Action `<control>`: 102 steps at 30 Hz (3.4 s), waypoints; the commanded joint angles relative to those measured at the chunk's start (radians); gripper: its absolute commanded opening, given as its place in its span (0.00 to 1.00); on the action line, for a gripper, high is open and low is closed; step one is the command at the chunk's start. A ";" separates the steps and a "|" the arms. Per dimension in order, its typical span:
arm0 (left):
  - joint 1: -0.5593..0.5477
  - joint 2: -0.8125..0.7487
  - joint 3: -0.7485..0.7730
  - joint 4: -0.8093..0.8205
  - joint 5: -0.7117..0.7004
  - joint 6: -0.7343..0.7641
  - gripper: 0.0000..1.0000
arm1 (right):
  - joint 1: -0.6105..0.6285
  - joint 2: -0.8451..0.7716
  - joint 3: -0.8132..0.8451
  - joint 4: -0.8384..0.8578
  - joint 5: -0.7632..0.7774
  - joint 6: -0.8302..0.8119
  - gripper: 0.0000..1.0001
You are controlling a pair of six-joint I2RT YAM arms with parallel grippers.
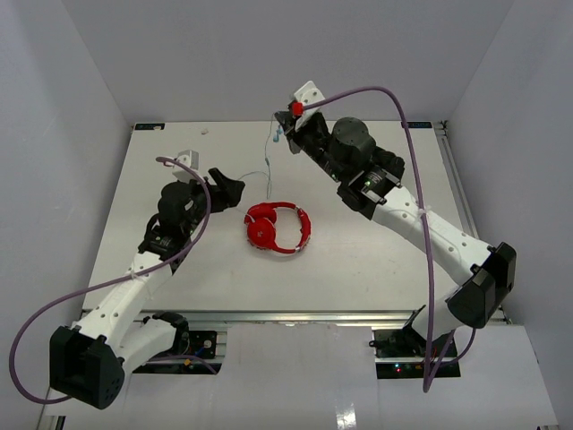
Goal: Wrap the headphones
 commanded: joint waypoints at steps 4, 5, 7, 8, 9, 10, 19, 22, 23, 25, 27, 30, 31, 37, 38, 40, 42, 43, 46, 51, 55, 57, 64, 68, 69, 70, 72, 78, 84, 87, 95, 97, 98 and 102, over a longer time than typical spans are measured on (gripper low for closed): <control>-0.174 0.032 -0.008 -0.048 0.141 0.115 0.80 | -0.197 0.072 0.075 -0.040 0.163 0.034 0.08; -0.223 0.058 0.004 -0.049 0.121 0.136 0.81 | -0.216 0.076 0.075 -0.055 0.148 0.050 0.08; -0.283 0.103 0.024 -0.049 0.108 0.168 0.81 | -0.263 0.068 0.062 -0.069 0.126 0.090 0.08; -0.309 0.134 0.036 -0.049 0.109 0.184 0.81 | -0.269 0.063 0.053 -0.069 0.113 0.091 0.08; -0.327 0.156 0.045 -0.049 0.109 0.197 0.81 | -0.272 0.052 0.037 -0.070 0.110 0.086 0.08; -0.344 0.177 0.055 -0.048 0.108 0.210 0.81 | -0.274 0.041 0.022 -0.071 0.107 0.081 0.08; -0.521 0.474 0.222 -0.127 0.000 0.288 0.81 | -0.281 -0.061 -0.080 -0.050 0.096 0.078 0.08; -0.526 0.575 0.298 -0.164 -0.057 0.293 0.77 | -0.291 -0.112 -0.146 -0.033 0.084 0.103 0.08; -0.526 0.611 0.327 -0.177 -0.060 0.297 0.76 | -0.294 -0.134 -0.164 -0.016 0.074 0.112 0.08; -0.526 0.699 0.398 -0.210 -0.064 0.306 0.76 | -0.298 -0.179 -0.218 0.020 0.058 0.125 0.08; -0.526 0.766 0.457 -0.254 -0.091 0.308 0.76 | -0.298 -0.198 -0.241 0.029 0.047 0.131 0.08; -0.526 0.855 0.513 -0.306 -0.137 0.308 0.75 | -0.298 -0.207 -0.259 0.032 0.043 0.133 0.08; -0.526 0.870 0.522 -0.309 -0.136 0.308 0.75 | -0.299 -0.208 -0.265 0.034 0.044 0.133 0.08; -0.526 0.942 0.543 -0.335 -0.178 0.299 0.77 | -0.303 -0.217 -0.307 0.054 0.047 0.130 0.08; -0.526 0.947 0.540 -0.337 -0.192 0.297 0.77 | -0.304 -0.223 -0.314 0.059 0.047 0.130 0.08; -0.526 0.955 0.538 -0.338 -0.210 0.295 0.75 | -0.304 -0.231 -0.326 0.069 0.047 0.131 0.08; -0.526 0.954 0.528 -0.335 -0.156 0.321 0.63 | -0.305 -0.244 -0.337 0.074 0.046 0.130 0.08; -0.526 0.949 0.518 -0.336 -0.143 0.328 0.52 | -0.306 -0.248 -0.339 0.074 0.046 0.131 0.08; -0.527 0.887 0.464 -0.344 -0.121 0.371 0.18 | -0.306 -0.262 -0.350 0.073 0.050 0.131 0.08; -0.500 0.596 0.248 -0.353 -0.032 0.535 0.00 | -0.306 -0.295 -0.391 0.069 0.062 0.185 0.08; -0.511 0.402 0.067 -0.267 0.075 0.744 0.00 | -0.306 -0.335 -0.449 0.080 0.067 0.274 0.08; -0.507 0.363 0.056 -0.281 0.061 0.728 0.00 | -0.308 -0.343 -0.477 0.082 0.057 0.312 0.08; -0.501 0.363 0.170 -0.482 -0.048 0.544 0.11 | -0.306 -0.361 -0.486 0.055 0.120 0.307 0.08; -0.509 0.385 0.175 -0.534 -0.109 0.395 0.40 | -0.308 -0.386 -0.485 0.050 0.122 0.301 0.08; -0.511 0.384 0.167 -0.535 -0.122 0.368 0.51 | -0.308 -0.395 -0.486 0.051 0.125 0.297 0.08; -0.515 0.378 0.163 -0.533 -0.141 0.337 0.54 | -0.308 -0.403 -0.488 0.051 0.129 0.294 0.08; -0.525 0.370 0.161 -0.531 -0.184 0.281 0.59 | -0.306 -0.414 -0.491 0.053 0.139 0.290 0.08; -0.529 0.350 0.181 -0.535 -0.290 0.176 0.63 | -0.306 -0.418 -0.500 0.053 0.143 0.288 0.08; -0.530 0.351 0.169 -0.511 -0.485 -0.126 0.57 | -0.307 -0.405 -0.505 0.055 0.138 0.289 0.08; -0.530 0.388 0.218 -0.568 -0.566 -0.336 0.57 | -0.307 -0.399 -0.516 0.067 0.139 0.291 0.08; -0.585 0.458 0.304 -0.677 -0.577 -0.729 0.55 | -0.307 -0.393 -0.529 0.069 0.156 0.280 0.08; -0.609 0.482 0.360 -0.843 -0.639 -0.891 0.55 | -0.306 -0.397 -0.535 0.069 0.171 0.272 0.08; -0.618 0.495 0.386 -0.936 -0.649 -0.981 0.54 | -0.306 -0.399 -0.538 0.069 0.176 0.269 0.08; -0.634 0.551 0.440 -1.131 -0.618 -1.169 0.53 | -0.306 -0.411 -0.542 0.067 0.182 0.269 0.08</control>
